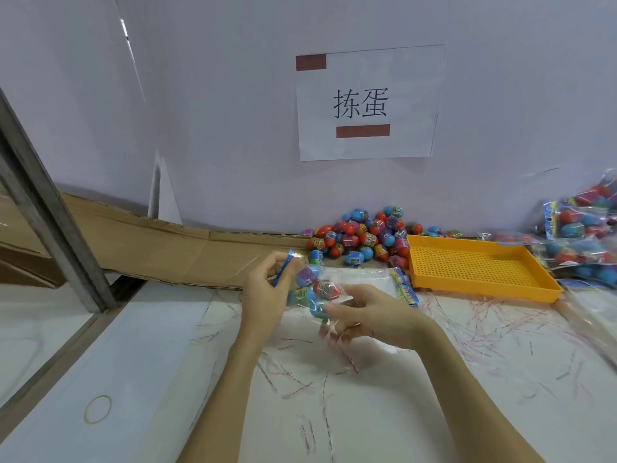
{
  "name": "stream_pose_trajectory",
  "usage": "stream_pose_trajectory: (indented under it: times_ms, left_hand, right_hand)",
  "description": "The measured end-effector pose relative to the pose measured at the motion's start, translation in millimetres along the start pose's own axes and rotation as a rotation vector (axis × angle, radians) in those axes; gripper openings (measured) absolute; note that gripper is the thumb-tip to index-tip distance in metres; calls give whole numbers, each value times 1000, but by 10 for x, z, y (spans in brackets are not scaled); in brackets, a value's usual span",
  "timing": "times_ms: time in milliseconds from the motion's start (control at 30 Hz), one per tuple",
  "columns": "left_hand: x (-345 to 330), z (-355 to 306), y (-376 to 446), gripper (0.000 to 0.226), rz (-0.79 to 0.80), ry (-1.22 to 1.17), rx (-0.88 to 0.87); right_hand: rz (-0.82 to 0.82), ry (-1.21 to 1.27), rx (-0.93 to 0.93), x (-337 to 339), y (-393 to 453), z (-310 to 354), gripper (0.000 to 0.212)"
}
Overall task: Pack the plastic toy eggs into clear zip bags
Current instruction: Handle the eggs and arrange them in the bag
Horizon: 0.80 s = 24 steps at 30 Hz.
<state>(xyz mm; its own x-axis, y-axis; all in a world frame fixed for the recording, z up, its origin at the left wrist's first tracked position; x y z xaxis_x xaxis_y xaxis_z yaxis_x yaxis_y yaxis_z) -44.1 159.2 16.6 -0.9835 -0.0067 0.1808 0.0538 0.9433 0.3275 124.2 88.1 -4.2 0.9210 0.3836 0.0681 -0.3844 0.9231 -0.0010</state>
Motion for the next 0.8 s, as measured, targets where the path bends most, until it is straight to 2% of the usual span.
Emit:
stream_pose_trajectory:
  times_ms: [67, 133, 200, 267, 300, 367, 467, 533, 633, 700, 800]
  left_hand:
    - [22, 21, 0, 44, -30, -45, 75]
    - [35, 69, 3, 63, -53, -154, 196]
    - [47, 96, 12, 68, -70, -261, 258]
    - [44, 111, 5, 62, -76, -249, 264]
    - [29, 111, 0, 56, -74, -207, 253]
    - [-45, 110, -13, 42, -41, -54, 185]
    - [-276, 15, -104, 24, 76, 239, -8]
    - [-490, -73, -218, 24, 214, 248, -50]
    - [-803, -155, -407, 33, 419, 169, -25]
    - [-950, -164, -514, 26, 503, 176, -24]
    - [-989, -141, -555, 12, 541, 89, 39]
  right_hand:
    - [-8, -6, 3, 45, -10, 9, 42]
    - [-152, 94, 146, 227, -29, 132, 36]
    - [-339, 488, 445, 513, -130, 338, 36]
    - [-371, 904, 737, 756, -304, 496, 56]
    - [-369, 1016, 789, 837, -361, 521, 66]
    - [-491, 968, 691, 925, -372, 422, 64]
    - [-741, 807, 437, 943, -327, 123, 41]
    - [-801, 751, 358, 870, -268, 15, 33]
    - [-805, 708, 299, 661, -143, -42, 38]
    - [-776, 790, 298, 481, -52, -49, 43]
    - [-713, 846, 294, 317, 33, -31, 48]
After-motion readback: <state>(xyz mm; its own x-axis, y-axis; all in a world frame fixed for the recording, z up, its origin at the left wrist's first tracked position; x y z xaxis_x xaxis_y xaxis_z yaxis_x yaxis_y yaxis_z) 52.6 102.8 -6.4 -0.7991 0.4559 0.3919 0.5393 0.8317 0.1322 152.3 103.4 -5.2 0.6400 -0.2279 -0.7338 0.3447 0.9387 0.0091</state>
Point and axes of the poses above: each hand's wrist, its own y-axis towards the middle knuckle, its own x-axis out of the back of the hand, z = x × y, the point moved 7 cm from there along y, towards the middle knuckle, and after that the axes turned 9 degrees about x, right-handed, at the moved point
